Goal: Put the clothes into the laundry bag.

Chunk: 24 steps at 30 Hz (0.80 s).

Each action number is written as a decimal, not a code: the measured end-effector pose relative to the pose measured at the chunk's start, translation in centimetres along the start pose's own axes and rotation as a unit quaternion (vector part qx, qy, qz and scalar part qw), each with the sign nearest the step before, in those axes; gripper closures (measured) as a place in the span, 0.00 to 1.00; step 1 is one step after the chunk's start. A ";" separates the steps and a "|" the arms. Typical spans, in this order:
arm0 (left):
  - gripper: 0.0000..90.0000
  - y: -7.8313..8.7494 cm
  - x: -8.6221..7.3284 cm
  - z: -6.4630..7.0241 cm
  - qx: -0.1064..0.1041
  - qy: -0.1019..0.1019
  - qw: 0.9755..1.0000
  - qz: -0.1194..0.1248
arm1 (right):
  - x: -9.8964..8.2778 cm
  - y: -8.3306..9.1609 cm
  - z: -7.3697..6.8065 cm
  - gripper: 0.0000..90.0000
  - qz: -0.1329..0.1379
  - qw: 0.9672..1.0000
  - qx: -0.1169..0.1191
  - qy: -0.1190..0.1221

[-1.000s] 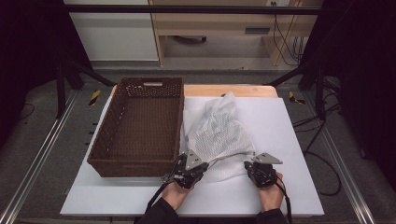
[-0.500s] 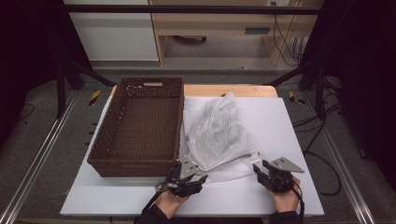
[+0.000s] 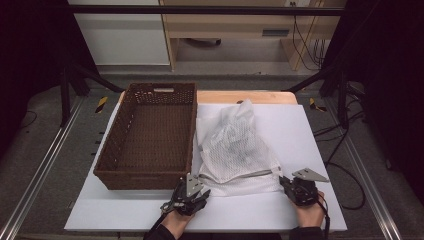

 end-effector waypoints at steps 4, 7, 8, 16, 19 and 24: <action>0.88 -0.1 0.1 0.1 0.003 -0.002 1.000 0.000 | -0.2 0.0 0.8 0.72 0.008 1.000 0.002 -0.007; 0.96 0.0 0.1 -0.4 -0.009 0.001 1.000 0.003 | 0.3 -0.9 0.7 0.63 0.021 1.000 0.007 -0.009; 0.97 0.1 0.1 -0.4 -0.014 0.000 1.000 0.005 | 0.4 -1.2 0.5 0.65 0.014 1.000 0.010 -0.013; 0.97 1.9 -0.1 -0.2 -0.037 0.005 0.999 0.022 | -0.1 -0.8 1.0 0.96 -0.019 1.000 0.014 -0.004; 0.97 2.0 -0.3 0.1 -0.036 -0.010 0.999 0.019 | -0.4 -0.5 1.0 0.89 -0.024 1.000 0.010 -0.004; 0.76 3.3 -0.2 0.0 -0.070 -0.008 0.996 0.054 | 0.0 -0.2 1.5 0.53 0.011 1.000 0.010 -0.009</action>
Point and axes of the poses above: each handheld gripper's, and its own axes: y roughly backward along the jaws, x roughly out of its top, z roughly to its right, the point moved 1 cm from there along -y, roughly forward along the jaws, and after that the axes turned 12 degrees about -x, right-handed, at the moved point
